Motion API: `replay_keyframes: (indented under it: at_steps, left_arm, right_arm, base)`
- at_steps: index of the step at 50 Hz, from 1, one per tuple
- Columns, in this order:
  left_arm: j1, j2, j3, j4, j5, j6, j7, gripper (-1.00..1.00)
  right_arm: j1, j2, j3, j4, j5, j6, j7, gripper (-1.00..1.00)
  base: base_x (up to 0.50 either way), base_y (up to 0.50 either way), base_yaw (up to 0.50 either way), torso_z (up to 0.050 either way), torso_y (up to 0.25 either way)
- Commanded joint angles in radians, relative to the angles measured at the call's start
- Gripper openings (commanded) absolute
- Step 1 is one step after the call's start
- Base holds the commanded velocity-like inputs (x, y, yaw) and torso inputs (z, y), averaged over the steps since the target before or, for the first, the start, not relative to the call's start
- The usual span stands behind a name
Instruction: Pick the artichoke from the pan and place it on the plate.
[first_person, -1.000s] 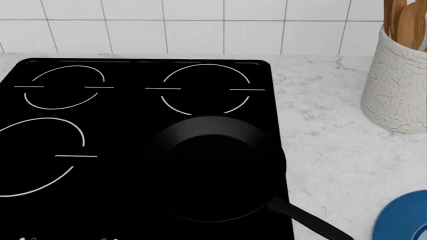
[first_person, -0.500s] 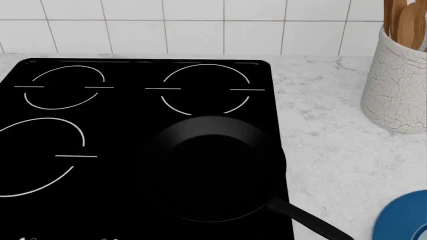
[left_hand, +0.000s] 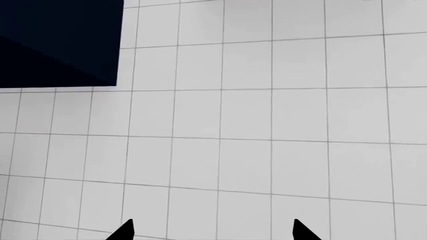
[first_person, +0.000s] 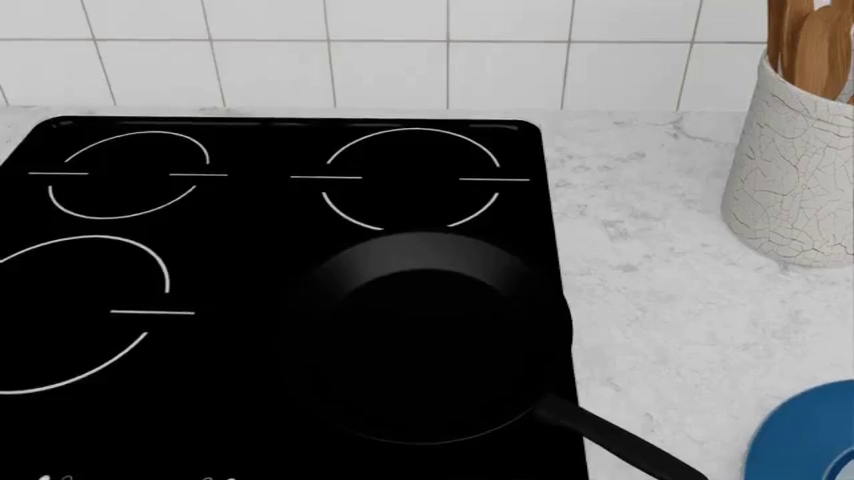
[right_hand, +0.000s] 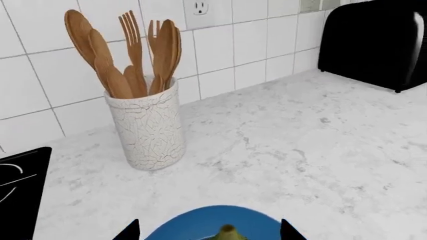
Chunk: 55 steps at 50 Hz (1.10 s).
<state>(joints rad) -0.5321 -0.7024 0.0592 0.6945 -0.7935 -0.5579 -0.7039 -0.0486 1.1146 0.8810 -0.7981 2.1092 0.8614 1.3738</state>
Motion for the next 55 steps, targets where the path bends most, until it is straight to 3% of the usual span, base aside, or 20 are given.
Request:
replay_keyframes:
  at_steps: [1,28,35,55]
  left_arm:
    - [0.012,-0.007,-0.013,0.012,-0.011,0.003,-0.004,1.0]
    - [0.012,-0.005,-0.008,0.043,-0.065,0.002,0.01,1.0]
    - [0.009,-0.006,-0.007,0.04,-0.063,0.003,0.011,1.0]
    - [0.01,-0.009,-0.01,0.035,-0.07,0.007,0.011,1.0]
  right_arm:
    - [0.033,0.135,0.054,-0.054,0.136,-0.073,0.082,1.0]
    - [0.137,0.455,0.174,-0.117,0.348,-0.233,0.147,1.0]
    - [0.173,0.456,0.206,-0.119,0.371,-0.213,0.133,1.0]
    - [0.127,0.456,0.147,-0.192,0.192,-0.353,-0.131,1.0]
  base:
    - [0.0,0.0,0.0,0.0,0.0]
    - [0.0,0.0,0.0,0.0,0.0]
    - [0.0,0.0,0.0,0.0,0.0]
    - [0.0,0.0,0.0,0.0,0.0]
